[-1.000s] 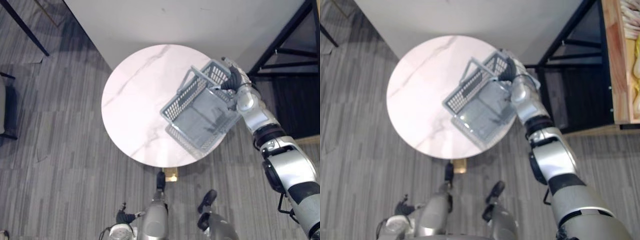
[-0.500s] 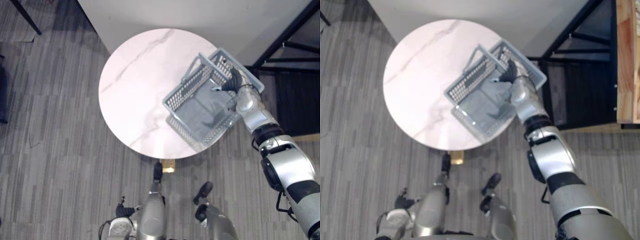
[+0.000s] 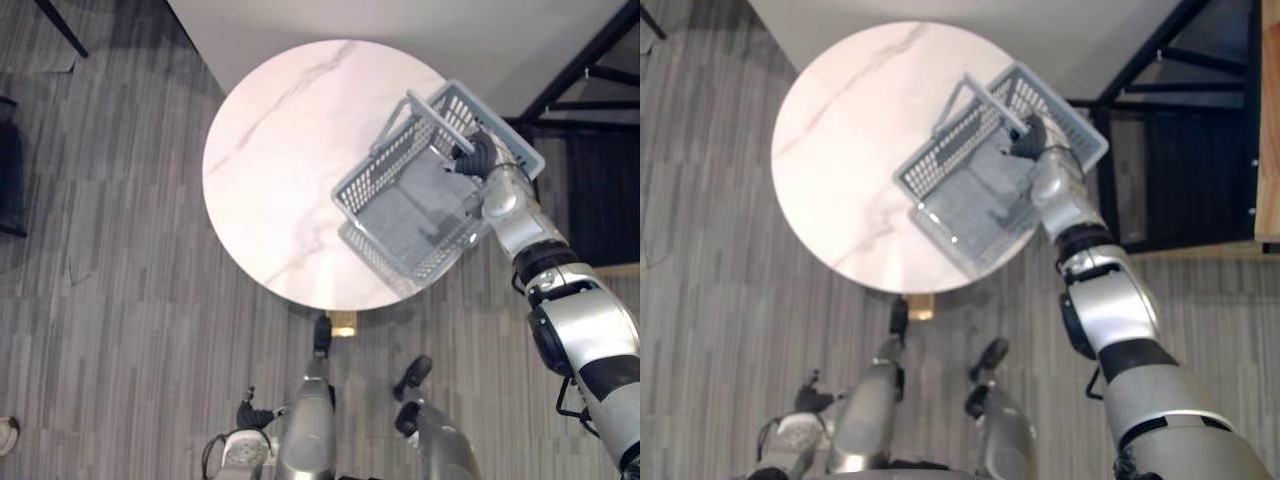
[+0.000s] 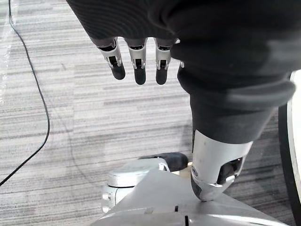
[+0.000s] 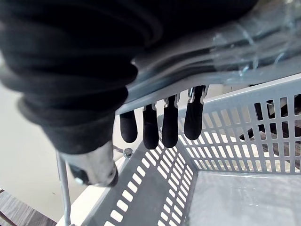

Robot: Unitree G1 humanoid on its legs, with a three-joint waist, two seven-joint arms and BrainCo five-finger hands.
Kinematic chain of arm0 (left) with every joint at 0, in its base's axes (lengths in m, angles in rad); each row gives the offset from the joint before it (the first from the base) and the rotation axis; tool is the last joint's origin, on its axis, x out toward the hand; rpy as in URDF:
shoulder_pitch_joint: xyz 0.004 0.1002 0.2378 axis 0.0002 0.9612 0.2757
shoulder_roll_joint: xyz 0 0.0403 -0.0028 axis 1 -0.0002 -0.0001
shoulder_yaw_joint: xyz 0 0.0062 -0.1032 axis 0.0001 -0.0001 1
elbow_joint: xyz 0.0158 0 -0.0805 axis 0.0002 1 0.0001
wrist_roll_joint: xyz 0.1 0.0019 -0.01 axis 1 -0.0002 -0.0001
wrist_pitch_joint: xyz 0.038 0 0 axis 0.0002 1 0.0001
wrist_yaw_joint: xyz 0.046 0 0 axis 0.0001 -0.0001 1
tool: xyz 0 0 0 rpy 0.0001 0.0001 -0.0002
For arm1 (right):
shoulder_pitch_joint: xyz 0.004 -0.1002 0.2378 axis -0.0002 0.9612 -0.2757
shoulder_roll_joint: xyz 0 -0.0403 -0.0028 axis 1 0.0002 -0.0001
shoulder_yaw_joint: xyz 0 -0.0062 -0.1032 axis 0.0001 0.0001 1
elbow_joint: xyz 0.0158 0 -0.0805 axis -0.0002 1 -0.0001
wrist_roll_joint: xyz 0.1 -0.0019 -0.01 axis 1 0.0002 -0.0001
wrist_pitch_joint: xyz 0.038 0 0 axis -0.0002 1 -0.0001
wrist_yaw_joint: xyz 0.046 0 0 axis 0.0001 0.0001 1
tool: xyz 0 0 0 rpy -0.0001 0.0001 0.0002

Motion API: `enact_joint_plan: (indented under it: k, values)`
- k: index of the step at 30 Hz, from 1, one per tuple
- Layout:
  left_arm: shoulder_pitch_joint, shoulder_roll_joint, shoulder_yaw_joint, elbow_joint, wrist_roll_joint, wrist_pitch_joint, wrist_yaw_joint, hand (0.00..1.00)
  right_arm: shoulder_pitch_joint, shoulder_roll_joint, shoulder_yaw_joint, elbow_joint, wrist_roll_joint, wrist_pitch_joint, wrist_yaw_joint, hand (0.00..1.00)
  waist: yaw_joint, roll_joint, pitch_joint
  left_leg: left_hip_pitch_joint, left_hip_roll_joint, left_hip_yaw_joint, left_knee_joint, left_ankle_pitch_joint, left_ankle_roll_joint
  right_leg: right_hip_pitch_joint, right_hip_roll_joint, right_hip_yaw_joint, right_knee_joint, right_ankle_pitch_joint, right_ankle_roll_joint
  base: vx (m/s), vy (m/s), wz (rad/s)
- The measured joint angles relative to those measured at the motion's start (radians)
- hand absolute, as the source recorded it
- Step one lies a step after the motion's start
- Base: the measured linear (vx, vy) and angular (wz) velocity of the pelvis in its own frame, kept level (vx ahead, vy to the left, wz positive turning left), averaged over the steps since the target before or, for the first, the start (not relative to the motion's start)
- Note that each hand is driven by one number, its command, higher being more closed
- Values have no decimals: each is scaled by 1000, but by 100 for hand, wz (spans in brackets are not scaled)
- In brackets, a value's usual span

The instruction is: Pick vegetable in the basket

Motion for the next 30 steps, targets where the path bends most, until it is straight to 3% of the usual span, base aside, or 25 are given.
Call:
enact_joint_plan:
  k: [15, 19, 22, 26, 30]
  values:
    - [-10, 1, -36, 1, 2, 1, 1, 0, 1, -32, -13, 34, -7, -5, -1, 100, 1, 21, 5, -1, -1, -7, 0, 8, 5, 0, -6, -8, 11, 0, 0, 6, 1, 2]
    - [-11, -4, -34, 2, 3, 9, 1, 0, 53, -35, 95, -94, -78, 23, 9, 100, -3, 21, 4, 19, 2, 25, 0, 7, 2, 0, -5, 24, 10, 2, 2, 35, -14, -20]
    - [-11, -7, -24, 3, 9, 11, -1, 0, 92, -64, 222, -245, -144, 18, 37, 100, -10, 26, -5, 29, 7, 48, 0, 5, 0, 1, -1, 43, 1, 7, 6, 37, -14, -17]
    - [-10, -17, 38, 13, 36, 30, -3, 0, 139, -125, 363, -460, -180, -24, 100, 100, -35, 19, -24, 79, 18, 70, 0, -2, -10, 54, 14, 52, -23, 10, 6, 44, -26, -9]
    - [29, -8, 57, 22, 75, 46, -15, 0, 222, -183, 435, -634, -173, -88, 147, 100, -54, -2, -109, 115, 30, 99, -1, -15, -21, 80, 30, 82, -42, 11, 7, 44, -24, -24]
